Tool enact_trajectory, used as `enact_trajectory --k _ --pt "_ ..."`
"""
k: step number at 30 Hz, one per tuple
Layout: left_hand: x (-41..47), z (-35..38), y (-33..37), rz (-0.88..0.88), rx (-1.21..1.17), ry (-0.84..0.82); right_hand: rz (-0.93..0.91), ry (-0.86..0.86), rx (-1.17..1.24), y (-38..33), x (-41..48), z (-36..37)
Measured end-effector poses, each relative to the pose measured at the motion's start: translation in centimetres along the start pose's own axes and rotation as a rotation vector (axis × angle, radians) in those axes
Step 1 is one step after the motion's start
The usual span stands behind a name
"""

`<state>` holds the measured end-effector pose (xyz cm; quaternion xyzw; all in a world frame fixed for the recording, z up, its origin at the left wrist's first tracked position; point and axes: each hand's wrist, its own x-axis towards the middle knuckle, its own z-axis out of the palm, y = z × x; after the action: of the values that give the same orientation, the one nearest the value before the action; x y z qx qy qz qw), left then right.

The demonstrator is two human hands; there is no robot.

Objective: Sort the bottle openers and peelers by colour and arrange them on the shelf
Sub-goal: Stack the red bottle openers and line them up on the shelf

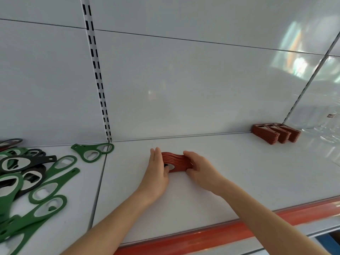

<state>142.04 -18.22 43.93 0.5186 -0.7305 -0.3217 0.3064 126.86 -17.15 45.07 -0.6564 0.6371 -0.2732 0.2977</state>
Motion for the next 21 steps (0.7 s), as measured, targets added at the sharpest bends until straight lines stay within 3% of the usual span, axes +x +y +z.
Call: enact_trajectory --k 6,11,21 --pt "0.2 -3.0 -0.5 0.079 0.258 -0.172 -0.041 -0.076 -0.076 0.2 -0.1 -1.4" --pt "0.2 -3.3 -0.5 0.19 0.2 -0.023 -0.053 -0.019 -0.029 -0.1 -0.5 -1.4" --pt "-0.8 -1.7 -0.2 0.157 0.242 -0.009 -0.039 0.069 0.033 -0.3 -1.2 -0.6"
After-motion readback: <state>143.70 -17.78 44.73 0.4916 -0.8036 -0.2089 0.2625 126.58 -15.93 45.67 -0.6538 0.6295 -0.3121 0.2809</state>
